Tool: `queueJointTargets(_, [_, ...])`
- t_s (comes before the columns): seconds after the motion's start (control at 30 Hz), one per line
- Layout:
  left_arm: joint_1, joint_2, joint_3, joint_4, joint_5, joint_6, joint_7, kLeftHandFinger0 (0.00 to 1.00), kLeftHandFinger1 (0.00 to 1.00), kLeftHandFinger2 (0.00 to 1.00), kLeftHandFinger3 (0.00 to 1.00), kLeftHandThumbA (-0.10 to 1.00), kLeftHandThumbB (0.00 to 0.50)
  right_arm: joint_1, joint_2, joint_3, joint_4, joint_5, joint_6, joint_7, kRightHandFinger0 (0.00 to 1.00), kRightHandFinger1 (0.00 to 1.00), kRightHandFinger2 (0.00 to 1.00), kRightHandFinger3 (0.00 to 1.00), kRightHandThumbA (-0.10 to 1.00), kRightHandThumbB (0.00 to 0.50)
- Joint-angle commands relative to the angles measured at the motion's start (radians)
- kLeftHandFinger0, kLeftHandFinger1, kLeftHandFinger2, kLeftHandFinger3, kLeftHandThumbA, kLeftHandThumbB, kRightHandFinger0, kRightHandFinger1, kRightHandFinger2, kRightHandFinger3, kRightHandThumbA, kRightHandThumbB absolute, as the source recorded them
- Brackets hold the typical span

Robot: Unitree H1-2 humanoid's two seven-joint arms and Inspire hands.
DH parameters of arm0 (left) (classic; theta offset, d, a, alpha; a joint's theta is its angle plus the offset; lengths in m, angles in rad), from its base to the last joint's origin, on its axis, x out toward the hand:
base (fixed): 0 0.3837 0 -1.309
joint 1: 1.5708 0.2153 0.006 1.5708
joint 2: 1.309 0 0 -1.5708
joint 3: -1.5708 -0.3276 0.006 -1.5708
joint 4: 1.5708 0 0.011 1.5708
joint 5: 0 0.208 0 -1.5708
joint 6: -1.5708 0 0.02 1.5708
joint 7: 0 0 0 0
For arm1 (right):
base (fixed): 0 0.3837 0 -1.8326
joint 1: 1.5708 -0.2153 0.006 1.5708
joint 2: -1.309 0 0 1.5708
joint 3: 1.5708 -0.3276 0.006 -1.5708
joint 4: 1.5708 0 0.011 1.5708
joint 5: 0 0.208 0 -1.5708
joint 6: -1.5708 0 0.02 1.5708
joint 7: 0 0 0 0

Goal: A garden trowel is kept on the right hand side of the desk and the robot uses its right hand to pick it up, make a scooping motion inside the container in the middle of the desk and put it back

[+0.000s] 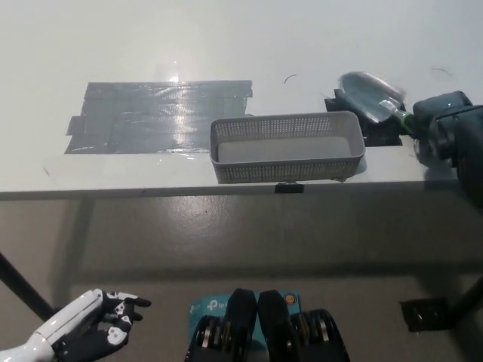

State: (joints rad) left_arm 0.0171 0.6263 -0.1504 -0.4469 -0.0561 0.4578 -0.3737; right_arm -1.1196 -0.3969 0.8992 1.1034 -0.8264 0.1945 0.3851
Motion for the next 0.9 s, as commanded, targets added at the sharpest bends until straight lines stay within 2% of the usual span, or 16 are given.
queueJointTargets(0.0, [-0.036, 0.045, 0.006, -0.038, 0.0, 0.012, -0.022, 0.77, 0.75, 0.8, 0.95, 1.0, 0.42, 0.069, -0.006, 0.04, 0.028, -0.054, -0.002, 0.095, 0.01, 0.19, 0.15, 0.69, -0.02, 0.196])
queueJointTargets(0.03, [-0.036, 0.045, 0.005, -0.039, 0.0, 0.012, -0.022, 0.77, 0.76, 0.81, 0.94, 1.0, 0.42, 0.072, -0.005, 0.041, 0.027, -0.057, 0.002, 0.093, 0.0, 0.18, 0.14, 0.69, -0.01, 0.18])
queueJointTargets(0.1, [-0.046, 0.054, 0.004, -0.039, 0.002, 0.012, -0.028, 0.78, 0.76, 0.81, 0.94, 1.0, 0.401, 0.086, -0.009, 0.036, 0.015, -0.064, 0.009, 0.062, 0.0, 0.18, 0.11, 0.64, -0.01, 0.22])
queueJointTargets(0.17, [-0.05, 0.062, 0.0, -0.043, 0.007, 0.012, -0.032, 0.79, 0.77, 0.82, 0.94, 1.0, 0.384, 0.105, -0.01, 0.03, 0.005, -0.069, 0.004, 0.039, 0.0, 0.09, 0.06, 0.56, 0.0, 0.194])
queueJointTargets(0.2, [-0.053, 0.066, -0.003, -0.042, 0.009, 0.012, -0.036, 0.8, 0.78, 0.83, 0.95, 1.0, 0.381, 0.116, -0.005, 0.026, 0.015, -0.07, 0.006, 0.023, 0.0, 0.06, 0.05, 0.68, 0.0, 0.17])
queueJointTargets(0.23, [-0.055, 0.069, -0.002, -0.043, 0.012, 0.012, -0.039, 0.8, 0.78, 0.82, 0.94, 1.0, 0.378, 0.127, -0.001, 0.016, 0.019, -0.069, 0.018, -0.01, 0.0, 0.07, 0.12, 1.0, 0.04, 0.051])
queueJointTargets(0.27, [-0.056, 0.07, -0.004, -0.043, 0.017, 0.012, -0.042, 0.8, 0.78, 0.82, 0.94, 1.0, 0.378, 0.147, 0.004, 0.005, 0.025, -0.069, 0.041, -0.058, 0.0, 0.08, 0.13, 1.0, 0.15, 0.002])
queueJointTargets(0.37, [-0.059, 0.069, -0.006, -0.042, 0.021, 0.012, -0.042, 0.8, 0.79, 0.82, 0.94, 1.0, 0.376, 0.17, -0.001, -0.012, 0.003, -0.068, 0.062, -0.067, 0.0, 0.12, 0.17, 1.0, 0.26, 0.0])
queueJointTargets(0.47, [-0.061, 0.068, -0.008, -0.035, 0.031, 0.012, -0.044, 0.8, 0.79, 0.82, 0.95, 1.0, 0.389, 0.231, -0.012, -0.077, -0.032, -0.039, 0.031, -0.219, 0.02, 0.18, 0.19, 0.88, 0.28, 0.0])
queueJointTargets(0.53, [-0.063, 0.066, -0.01, -0.03, 0.033, 0.012, -0.049, 0.8, 0.79, 0.82, 0.95, 1.0, 0.4, 0.257, -0.011, -0.116, -0.031, -0.029, 0.004, -0.284, 0.0, 0.19, 0.21, 0.8, 0.16, 0.0])
queueJointTargets(0.6, [-0.057, 0.068, -0.012, -0.036, 0.032, 0.012, -0.055, 0.8, 0.79, 0.82, 0.94, 1.0, 0.389, 0.309, 0.005, -0.202, -0.025, 0.022, -0.016, -0.395, 0.01, 0.23, 0.26, 0.74, 0.19, 0.0])
queueJointTargets(0.7, [-0.055, 0.065, -0.015, -0.035, 0.038, 0.012, -0.061, 0.8, 0.79, 0.82, 0.94, 1.0, 0.372, 0.348, -0.005, -0.255, -0.043, 0.021, -0.095, -0.505, 0.0, 0.17, 0.23, 0.36, 0.07, 0.0])
queueJointTargets(0.73, [-0.051, 0.066, -0.016, -0.037, 0.04, 0.012, -0.062, 0.8, 0.79, 0.82, 0.94, 1.0, 0.37, 0.356, -0.009, -0.263, -0.04, 0.018, -0.129, -0.54, 0.0, 0.16, 0.23, 0.32, 0.05, 0.0])
queueJointTargets(0.77, [-0.049, 0.066, -0.017, -0.037, 0.043, 0.012, -0.065, 0.8, 0.79, 0.82, 0.94, 1.0, 0.374, 0.361, -0.011, -0.268, -0.04, 0.014, -0.136, -0.549, 0.09, 0.28, 0.37, 0.38, 0.07, 0.0])
queueJointTargets(0.8, [-0.049, 0.066, -0.019, -0.035, 0.047, 0.012, -0.068, 0.8, 0.79, 0.82, 0.94, 1.0, 0.375, 0.364, -0.014, -0.274, -0.042, 0.01, -0.143, -0.558, 0.08, 0.26, 0.37, 0.4, 0.18, 0.0])
queueJointTargets(0.87, [-0.043, 0.064, -0.02, -0.035, 0.046, 0.012, -0.071, 0.8, 0.79, 0.81, 0.93, 1.0, 0.383, 0.355, -0.043, -0.297, -0.049, 0.022, -0.192, -0.584, 0.01, 0.15, 0.26, 0.42, 0.12, 0.0])
